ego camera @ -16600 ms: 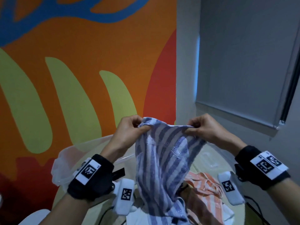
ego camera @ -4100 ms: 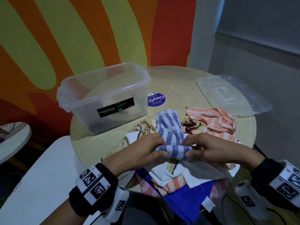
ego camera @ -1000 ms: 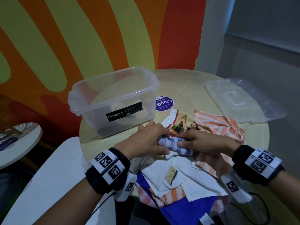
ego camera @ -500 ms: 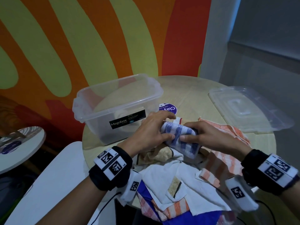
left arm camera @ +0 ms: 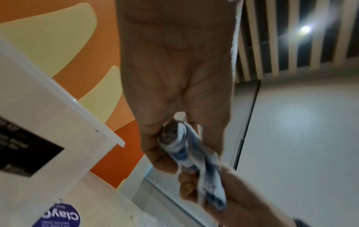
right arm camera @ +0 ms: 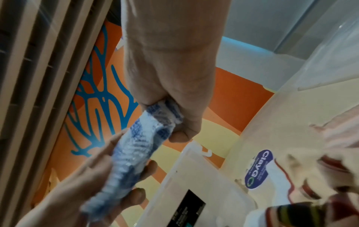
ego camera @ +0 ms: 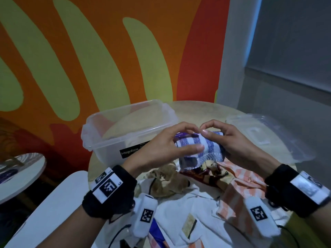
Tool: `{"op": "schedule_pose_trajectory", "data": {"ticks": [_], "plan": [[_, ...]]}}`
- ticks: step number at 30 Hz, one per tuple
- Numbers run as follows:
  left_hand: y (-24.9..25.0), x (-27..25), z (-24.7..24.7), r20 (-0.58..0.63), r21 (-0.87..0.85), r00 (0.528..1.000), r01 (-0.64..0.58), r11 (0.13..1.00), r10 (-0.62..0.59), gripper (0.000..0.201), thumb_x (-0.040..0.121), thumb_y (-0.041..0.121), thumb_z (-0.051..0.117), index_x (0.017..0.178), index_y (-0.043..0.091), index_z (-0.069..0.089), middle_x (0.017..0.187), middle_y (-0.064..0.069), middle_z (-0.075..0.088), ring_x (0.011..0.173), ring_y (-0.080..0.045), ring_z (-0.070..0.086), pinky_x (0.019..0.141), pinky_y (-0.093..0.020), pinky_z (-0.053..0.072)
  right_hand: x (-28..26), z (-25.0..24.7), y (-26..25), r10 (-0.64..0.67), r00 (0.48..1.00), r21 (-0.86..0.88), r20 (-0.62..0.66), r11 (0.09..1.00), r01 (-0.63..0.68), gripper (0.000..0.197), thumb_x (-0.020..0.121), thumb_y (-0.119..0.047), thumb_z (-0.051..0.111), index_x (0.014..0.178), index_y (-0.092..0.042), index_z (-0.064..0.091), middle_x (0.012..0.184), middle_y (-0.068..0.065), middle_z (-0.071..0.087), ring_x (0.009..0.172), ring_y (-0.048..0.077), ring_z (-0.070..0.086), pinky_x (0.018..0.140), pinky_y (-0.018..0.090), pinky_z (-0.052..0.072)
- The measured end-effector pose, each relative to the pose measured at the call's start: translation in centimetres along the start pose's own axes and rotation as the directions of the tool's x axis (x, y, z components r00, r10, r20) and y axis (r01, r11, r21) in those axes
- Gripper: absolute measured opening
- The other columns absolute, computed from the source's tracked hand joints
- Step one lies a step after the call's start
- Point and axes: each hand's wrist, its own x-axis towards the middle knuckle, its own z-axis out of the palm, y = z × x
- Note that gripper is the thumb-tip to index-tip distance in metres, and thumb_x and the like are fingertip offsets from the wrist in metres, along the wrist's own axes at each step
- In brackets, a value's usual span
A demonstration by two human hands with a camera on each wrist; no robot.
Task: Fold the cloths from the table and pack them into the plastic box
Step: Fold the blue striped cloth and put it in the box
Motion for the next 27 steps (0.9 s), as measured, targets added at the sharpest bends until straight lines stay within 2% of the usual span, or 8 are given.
{"op": "schedule_pose_trajectory", "data": {"ticks": [4, 7, 10, 14, 17, 21, 24, 27], "plan": [[-0.8, 0.2, -1.5, -0.149, 0.152, 0.983, -0.087, 0.985, 0.110, 0.032, 0.086, 0.007, 0.076, 0.110, 0.026, 0.067, 0.116, 0.006, 0.068, 0.104, -0.006, 0.066, 0.083, -0.029, 0.057, 1.3, 1.3, -1.1, -0.081, 0.996, -0.066, -0.043, 0.995, 0.078, 0.023, 0.091, -0.025, 0.072, 0.106, -0.008, 0.069, 0.097, 0.019, 0.071, 0.083, 0.030, 0.068, 0.073, 0.040, 0.057], [-0.4, 0.3, -4.2, -0.241, 0.108, 0.963, -0.095, 0.990, 0.119, 0.028, 0.087, -0.002, 0.071, 0.110, 0.015, 0.068, 0.108, 0.005, 0.069, 0.085, -0.009, 0.066, 0.069, -0.023, 0.055, 2.4, 3.0, -2.2, -0.181, 0.983, -0.358, 0.030, 0.916, 0.179, 0.034, 0.080, -0.029, 0.083, 0.111, -0.022, 0.073, 0.105, -0.002, 0.074, 0.089, 0.007, 0.069, 0.077, 0.020, 0.054], [-0.3, 0.6, -7.7, -0.264, 0.215, 0.953, -0.091, 0.972, 0.147, 0.031, 0.085, 0.012, 0.074, 0.113, 0.025, 0.067, 0.110, 0.009, 0.069, 0.094, -0.015, 0.067, 0.081, -0.039, 0.060, 4.5, 5.0, -3.8, -0.278, 0.945, -0.667, 0.173, 0.673, 0.320, 0.018, 0.083, -0.026, 0.083, 0.096, -0.020, 0.070, 0.082, -0.002, 0.066, 0.069, 0.003, 0.057, 0.062, 0.022, 0.043], [-0.1, 1.1, -12.2, -0.234, 0.514, 0.954, -0.043, 0.857, 0.188, 0.034, 0.091, 0.018, 0.074, 0.123, 0.023, 0.064, 0.110, 0.007, 0.067, 0.098, -0.017, 0.063, 0.086, -0.035, 0.052, 8.4, 7.3, -6.1, -0.343, 0.888, -0.828, 0.307, 0.364, 0.427, 0.032, 0.090, -0.029, 0.072, 0.067, -0.014, 0.054, 0.071, 0.000, 0.047, 0.063, 0.011, 0.040, 0.055, 0.031, 0.026], [-0.2, 1.5, -15.2, -0.171, 0.736, 0.974, 0.026, 0.677, 0.148, 0.023, 0.098, 0.026, 0.067, 0.119, 0.018, 0.061, 0.105, 0.001, 0.065, 0.094, -0.021, 0.058, 0.079, -0.038, 0.047, 11.3, 9.1, -7.0, -0.269, 0.899, -0.840, 0.346, 0.338, 0.425, 0.031, 0.091, -0.029, 0.069, 0.069, -0.011, 0.057, 0.065, -0.003, 0.048, 0.055, 0.011, 0.039, 0.052, 0.030, 0.027], [-1.2, 1.5, -18.0, -0.154, 0.817, 0.988, 0.112, 0.565, 0.027, 0.032, 0.098, 0.026, 0.068, 0.127, 0.021, 0.056, 0.109, -0.001, 0.060, 0.097, -0.022, 0.056, 0.081, -0.039, 0.047, 14.5, 11.3, -6.9, -0.144, 0.931, -0.874, 0.334, 0.323, 0.364, 0.023, 0.092, -0.025, 0.070, 0.082, -0.005, 0.065, 0.069, 0.006, 0.061, 0.056, 0.016, 0.051, 0.046, 0.024, 0.034], [-1.9, 0.6, -19.7, -0.188, 0.804, 0.979, 0.200, 0.561, -0.080, 0.043, 0.099, 0.026, 0.068, 0.138, 0.020, 0.052, 0.117, 0.001, 0.057, 0.101, -0.017, 0.054, 0.084, -0.032, 0.044, 17.1, 12.3, -6.1, -0.070, 0.958, -0.904, 0.280, 0.315, 0.287, 0.026, 0.090, -0.025, 0.072, 0.079, -0.004, 0.063, 0.071, 0.009, 0.064, 0.056, 0.018, 0.055, 0.043, 0.022, 0.035], [-3.3, -0.1, -20.8, -0.191, 0.766, 0.958, 0.282, 0.578, -0.213, 0.035, 0.099, 0.032, 0.068, 0.130, 0.018, 0.062, 0.120, -0.002, 0.067, 0.097, -0.016, 0.062, 0.079, -0.029, 0.047, 19.6, 12.9, -5.2, 0.037, 0.979, -0.940, 0.201, 0.289, 0.182, 0.025, 0.087, -0.020, 0.073, 0.068, -0.009, 0.062, 0.065, 0.005, 0.062, 0.053, 0.015, 0.055, 0.043, 0.020, 0.034]]}}
